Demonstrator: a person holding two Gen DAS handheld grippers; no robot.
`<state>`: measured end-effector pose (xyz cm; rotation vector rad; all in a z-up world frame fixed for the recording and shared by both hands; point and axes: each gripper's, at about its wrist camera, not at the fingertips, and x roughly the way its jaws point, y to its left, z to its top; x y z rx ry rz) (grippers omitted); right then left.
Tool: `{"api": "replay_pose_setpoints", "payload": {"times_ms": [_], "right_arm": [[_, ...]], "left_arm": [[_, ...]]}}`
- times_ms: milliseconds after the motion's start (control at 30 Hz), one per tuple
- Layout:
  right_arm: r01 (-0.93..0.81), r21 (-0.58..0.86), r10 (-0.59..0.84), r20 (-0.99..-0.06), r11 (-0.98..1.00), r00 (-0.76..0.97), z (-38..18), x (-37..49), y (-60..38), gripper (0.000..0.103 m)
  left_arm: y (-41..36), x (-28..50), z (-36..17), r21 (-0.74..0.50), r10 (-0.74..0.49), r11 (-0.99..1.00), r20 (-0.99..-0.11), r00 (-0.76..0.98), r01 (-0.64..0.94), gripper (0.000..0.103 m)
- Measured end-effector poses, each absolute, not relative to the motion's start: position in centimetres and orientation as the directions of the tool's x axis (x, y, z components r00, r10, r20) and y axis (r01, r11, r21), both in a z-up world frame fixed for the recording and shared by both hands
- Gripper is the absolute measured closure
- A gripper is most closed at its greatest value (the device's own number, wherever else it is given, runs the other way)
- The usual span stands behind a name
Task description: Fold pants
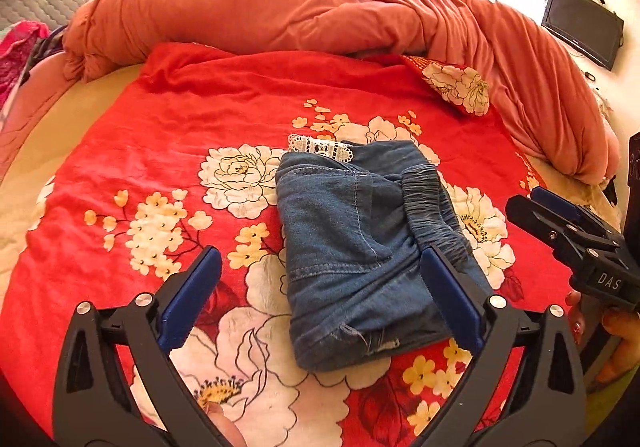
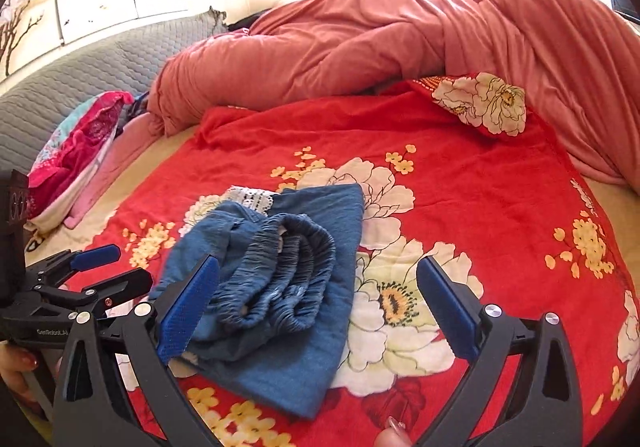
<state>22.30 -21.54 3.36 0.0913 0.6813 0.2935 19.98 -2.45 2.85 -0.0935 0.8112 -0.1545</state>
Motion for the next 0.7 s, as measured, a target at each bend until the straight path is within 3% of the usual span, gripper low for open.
{"api": "replay_pose_setpoints", "payload": {"times_ms": [700], "right_arm": [[-0.253, 0.16, 0.299, -0.571, 0.954, 0.765, 5.2, 14.4, -21.4, 0.005]], "left_arm": [[-2.1, 11.8, 3.8, -0.12, -0.135, 0.99, -0.703, 0.698, 0.071, 0.01]]}}
